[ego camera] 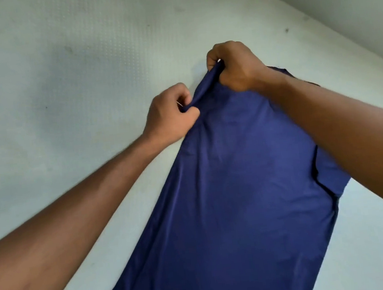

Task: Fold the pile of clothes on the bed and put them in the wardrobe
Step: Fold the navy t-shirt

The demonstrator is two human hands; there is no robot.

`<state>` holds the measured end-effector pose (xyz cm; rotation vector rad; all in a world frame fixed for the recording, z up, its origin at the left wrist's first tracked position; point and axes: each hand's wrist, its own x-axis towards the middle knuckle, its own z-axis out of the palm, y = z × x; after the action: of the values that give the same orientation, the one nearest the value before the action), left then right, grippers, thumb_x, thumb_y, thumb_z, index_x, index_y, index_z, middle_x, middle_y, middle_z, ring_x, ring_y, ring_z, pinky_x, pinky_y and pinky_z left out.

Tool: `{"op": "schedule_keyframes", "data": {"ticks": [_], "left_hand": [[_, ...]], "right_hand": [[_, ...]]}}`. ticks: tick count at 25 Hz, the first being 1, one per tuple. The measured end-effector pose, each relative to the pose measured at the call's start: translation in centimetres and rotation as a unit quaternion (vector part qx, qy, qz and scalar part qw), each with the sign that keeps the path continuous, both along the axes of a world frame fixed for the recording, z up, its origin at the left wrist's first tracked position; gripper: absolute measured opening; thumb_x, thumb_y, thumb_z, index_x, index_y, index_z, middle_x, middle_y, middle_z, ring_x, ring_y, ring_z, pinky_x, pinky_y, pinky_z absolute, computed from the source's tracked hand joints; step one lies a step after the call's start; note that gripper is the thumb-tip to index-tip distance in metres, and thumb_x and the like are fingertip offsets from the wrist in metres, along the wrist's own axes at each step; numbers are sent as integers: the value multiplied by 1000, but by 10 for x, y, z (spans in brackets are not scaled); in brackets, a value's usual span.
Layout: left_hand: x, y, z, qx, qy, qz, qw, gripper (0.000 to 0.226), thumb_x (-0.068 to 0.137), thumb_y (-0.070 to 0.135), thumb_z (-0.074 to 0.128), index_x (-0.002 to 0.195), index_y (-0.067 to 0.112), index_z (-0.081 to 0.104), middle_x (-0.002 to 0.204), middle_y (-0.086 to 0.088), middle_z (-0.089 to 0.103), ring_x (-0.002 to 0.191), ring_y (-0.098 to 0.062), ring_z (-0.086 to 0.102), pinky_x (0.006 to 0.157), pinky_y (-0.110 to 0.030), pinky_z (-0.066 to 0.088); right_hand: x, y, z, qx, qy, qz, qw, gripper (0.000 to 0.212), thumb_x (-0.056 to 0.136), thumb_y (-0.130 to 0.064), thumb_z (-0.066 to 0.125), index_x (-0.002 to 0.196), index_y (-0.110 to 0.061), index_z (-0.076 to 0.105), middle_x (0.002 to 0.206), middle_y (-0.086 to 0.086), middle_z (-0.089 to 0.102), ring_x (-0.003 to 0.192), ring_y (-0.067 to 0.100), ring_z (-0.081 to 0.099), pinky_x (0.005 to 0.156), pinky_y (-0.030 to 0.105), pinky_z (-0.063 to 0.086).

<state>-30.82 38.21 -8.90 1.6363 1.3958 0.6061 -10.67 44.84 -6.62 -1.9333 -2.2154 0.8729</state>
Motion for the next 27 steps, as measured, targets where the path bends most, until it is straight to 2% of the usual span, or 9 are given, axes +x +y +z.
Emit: {"op": "schedule_keyframes", "data": {"ticks": [3, 6, 9, 13, 16, 18, 22, 25, 27], "left_hand": [[37, -34, 4, 58, -26, -131, 989, 10, 72, 15, 62, 81, 14, 57, 75, 7, 55, 66, -12, 51, 62, -29, 43], [63, -67, -16, -1, -14, -198, 980, 18, 80, 19, 69, 98, 22, 65, 85, 14, 56, 70, -3, 52, 68, -25, 46], [63, -93, -38, 37, 10, -112, 993, 13, 84, 22, 69, 97, 21, 69, 86, 9, 63, 72, -8, 52, 74, -32, 50], [-2, -128, -54, 78, 122, 82, 986, 22, 80, 20, 71, 102, 14, 68, 101, -5, 65, 90, -27, 59, 85, -33, 44], [-59, -161, -50, -2, 154, 82, 985, 32, 84, 23, 75, 114, 14, 65, 107, 1, 59, 95, -20, 57, 87, -30, 46], [-86, -182, -40, -49, 140, 36, 988, 32, 87, 26, 73, 117, 17, 65, 103, 8, 58, 88, -11, 56, 81, -25, 49], [-113, -222, -27, -109, 178, -14, 978, 26, 91, 33, 68, 115, 26, 62, 88, 13, 60, 75, -8, 56, 68, -27, 50], [-124, -242, -29, -145, 237, -32, 960, 21, 90, 37, 67, 84, 23, 53, 66, 13, 54, 59, -7, 52, 52, -22, 35], [-129, -243, -30, -167, 255, -80, 949, 21, 91, 39, 63, 81, 23, 54, 63, 11, 55, 57, -7, 53, 52, -21, 34]], "right_hand": [[40, -37, 12, 23, -14, 22, 999, 38, 58, -5, 43, 86, -7, 67, 89, 3, 65, 83, 28, 56, 72, 40, 48], [72, -76, -2, -3, -94, 46, 995, 32, 70, -3, 50, 91, -14, 71, 96, 3, 66, 92, 32, 60, 68, 39, 45], [88, -105, -26, -14, -182, 9, 983, 39, 78, 1, 59, 107, -22, 71, 108, 1, 60, 104, 33, 58, 67, 39, 43], [60, -110, -24, 73, -140, -50, 986, 43, 78, 2, 53, 110, -21, 70, 113, 1, 62, 103, 30, 55, 71, 42, 49], [30, -104, -22, 53, -113, 70, 990, 66, 75, 8, 50, 133, -21, 64, 141, 1, 56, 123, 30, 49, 88, 47, 51], [16, -91, -25, 17, -159, 158, 974, 77, 74, 8, 57, 145, -21, 53, 155, 5, 45, 140, 32, 38, 103, 49, 40], [15, -62, -31, 18, -242, 191, 951, 56, 67, 1, 68, 121, -14, 62, 120, 15, 60, 119, 40, 51, 116, 58, 25], [20, -58, -25, -4, -279, 172, 945, 33, 71, -4, 68, 101, -15, 61, 99, 9, 62, 108, 38, 53, 110, 58, 26], [18, -62, -20, -12, -296, 170, 940, 27, 74, -2, 66, 97, -15, 61, 94, 7, 61, 99, 35, 55, 101, 54, 33]]}}
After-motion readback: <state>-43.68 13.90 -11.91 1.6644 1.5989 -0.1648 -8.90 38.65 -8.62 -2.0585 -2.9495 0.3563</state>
